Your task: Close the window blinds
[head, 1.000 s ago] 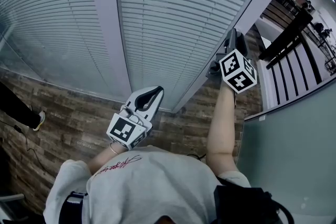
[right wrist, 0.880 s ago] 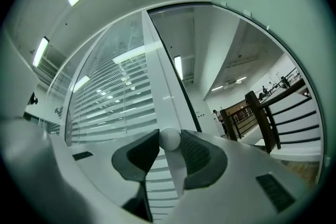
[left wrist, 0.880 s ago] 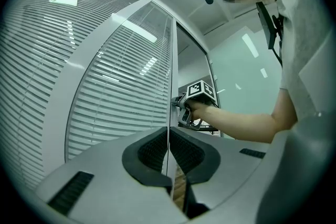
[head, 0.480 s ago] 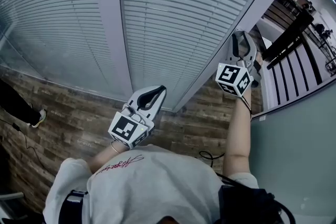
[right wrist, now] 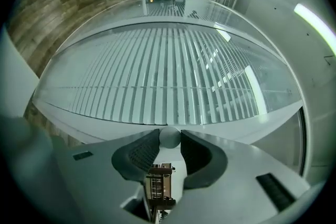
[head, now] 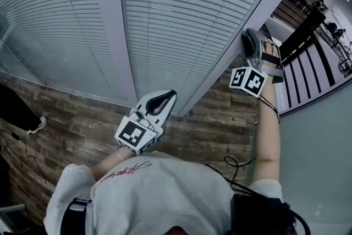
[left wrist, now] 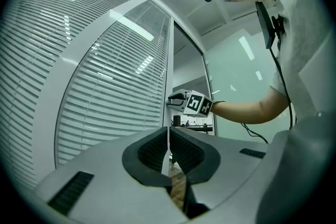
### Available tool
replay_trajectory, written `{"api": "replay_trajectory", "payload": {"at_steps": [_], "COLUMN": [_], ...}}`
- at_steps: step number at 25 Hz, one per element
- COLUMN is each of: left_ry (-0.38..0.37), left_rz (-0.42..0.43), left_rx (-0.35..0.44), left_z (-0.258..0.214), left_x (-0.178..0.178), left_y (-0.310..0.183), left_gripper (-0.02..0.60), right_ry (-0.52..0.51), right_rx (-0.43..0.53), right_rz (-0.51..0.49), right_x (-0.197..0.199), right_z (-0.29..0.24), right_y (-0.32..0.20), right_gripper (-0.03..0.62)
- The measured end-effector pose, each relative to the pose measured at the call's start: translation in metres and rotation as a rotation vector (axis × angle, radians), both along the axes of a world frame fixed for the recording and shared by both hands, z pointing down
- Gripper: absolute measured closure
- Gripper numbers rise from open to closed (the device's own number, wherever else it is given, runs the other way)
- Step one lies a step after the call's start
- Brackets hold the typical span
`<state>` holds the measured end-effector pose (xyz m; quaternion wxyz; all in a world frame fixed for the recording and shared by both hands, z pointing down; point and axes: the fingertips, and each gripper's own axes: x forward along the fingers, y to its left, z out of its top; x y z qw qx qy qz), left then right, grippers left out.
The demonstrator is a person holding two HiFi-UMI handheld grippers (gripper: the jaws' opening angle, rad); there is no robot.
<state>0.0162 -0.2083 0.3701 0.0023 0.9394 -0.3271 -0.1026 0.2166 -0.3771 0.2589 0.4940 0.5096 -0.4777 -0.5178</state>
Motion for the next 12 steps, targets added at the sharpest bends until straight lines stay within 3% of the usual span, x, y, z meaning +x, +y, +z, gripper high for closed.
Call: {"api": "replay_trajectory", "payload": {"at_steps": [5, 12], "left_ry": [-0.002, -0.004], "left_rz": [0.001, -0.008], "left_rx": [-0.024, -0.005], "left_z": [0.006, 0.004], "left_x": [-0.001, -0.003], "left_y": [-0.001, 0.000], "left_gripper": [0.561, 0.561], "right_ry": [-0.134, -0.546], "right_rx": [0.010, 0.044], "right_rz": [0.009, -0.018], "right_x": [0.001, 0.003], "right_z": [-0.001, -0.011], "right_y": [-0.002, -0.002], "right_gripper": [0.461, 0.462]}}
